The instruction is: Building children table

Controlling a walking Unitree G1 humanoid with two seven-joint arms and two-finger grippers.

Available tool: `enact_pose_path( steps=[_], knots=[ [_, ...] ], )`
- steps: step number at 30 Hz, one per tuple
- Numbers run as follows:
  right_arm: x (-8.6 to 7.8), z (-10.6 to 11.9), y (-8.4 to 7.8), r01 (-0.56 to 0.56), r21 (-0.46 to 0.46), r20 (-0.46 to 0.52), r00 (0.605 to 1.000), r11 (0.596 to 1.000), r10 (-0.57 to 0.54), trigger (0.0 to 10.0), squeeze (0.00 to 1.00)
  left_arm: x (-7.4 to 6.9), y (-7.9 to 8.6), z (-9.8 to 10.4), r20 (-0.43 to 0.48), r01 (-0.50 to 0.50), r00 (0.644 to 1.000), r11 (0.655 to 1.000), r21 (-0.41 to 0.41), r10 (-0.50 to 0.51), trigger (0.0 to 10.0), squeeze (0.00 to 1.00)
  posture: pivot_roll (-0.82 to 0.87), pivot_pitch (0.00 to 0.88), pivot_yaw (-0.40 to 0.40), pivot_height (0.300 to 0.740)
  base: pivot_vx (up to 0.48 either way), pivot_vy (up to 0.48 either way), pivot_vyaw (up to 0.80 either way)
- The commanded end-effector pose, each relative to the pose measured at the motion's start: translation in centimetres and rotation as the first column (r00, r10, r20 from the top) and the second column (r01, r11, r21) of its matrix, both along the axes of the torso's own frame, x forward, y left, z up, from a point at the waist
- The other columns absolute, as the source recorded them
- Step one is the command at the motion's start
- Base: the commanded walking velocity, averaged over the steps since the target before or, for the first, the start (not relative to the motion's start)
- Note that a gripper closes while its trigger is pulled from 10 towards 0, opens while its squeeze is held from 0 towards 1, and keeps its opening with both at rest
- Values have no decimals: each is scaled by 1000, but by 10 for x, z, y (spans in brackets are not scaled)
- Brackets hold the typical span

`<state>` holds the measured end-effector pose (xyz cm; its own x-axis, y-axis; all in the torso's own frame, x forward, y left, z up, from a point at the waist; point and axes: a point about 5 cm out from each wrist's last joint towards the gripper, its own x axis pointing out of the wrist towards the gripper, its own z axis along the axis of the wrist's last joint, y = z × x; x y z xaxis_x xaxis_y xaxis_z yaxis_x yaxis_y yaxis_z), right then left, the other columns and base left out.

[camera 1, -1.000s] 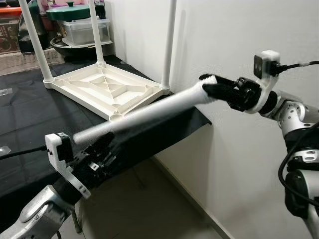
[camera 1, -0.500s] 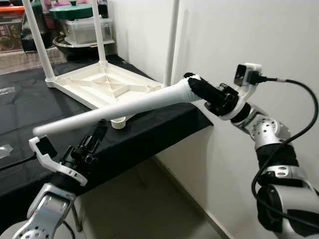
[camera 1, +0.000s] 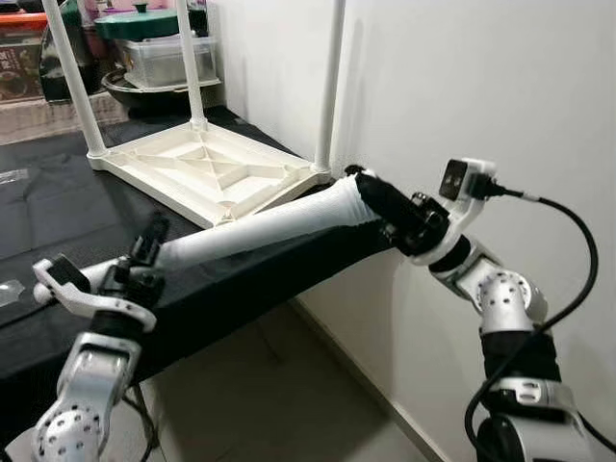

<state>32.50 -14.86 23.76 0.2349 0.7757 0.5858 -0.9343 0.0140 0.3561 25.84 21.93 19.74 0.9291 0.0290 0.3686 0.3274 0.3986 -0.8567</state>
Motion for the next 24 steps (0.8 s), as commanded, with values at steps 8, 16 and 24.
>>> enact_pose_path(
  steps=[8, 16, 24],
  knots=[
    [-13, -9, 5, -17, -23, -35, 999, 1000, 16, 0, 0, 6, 26, -3, -17, -141, 990, 988, -60, 141, 0, 0, -48, 0, -60, 740, 0, 0, 0],
    [-16, -18, 12, -13, -72, -53, 999, 997, 10, 0, 0, 7, 24, 6, 4, -126, 992, 988, -93, 127, 0, 0, -41, 0, -61, 740, 0, 0, 0],
    [-3, -46, 24, 138, -330, -124, 974, 934, -187, 10000, 1000, 12, 22, 17, 6, -90, 996, 992, -88, 91, 10000, 0, -40, 0, -60, 740, 0, 0, 0]
  ],
)
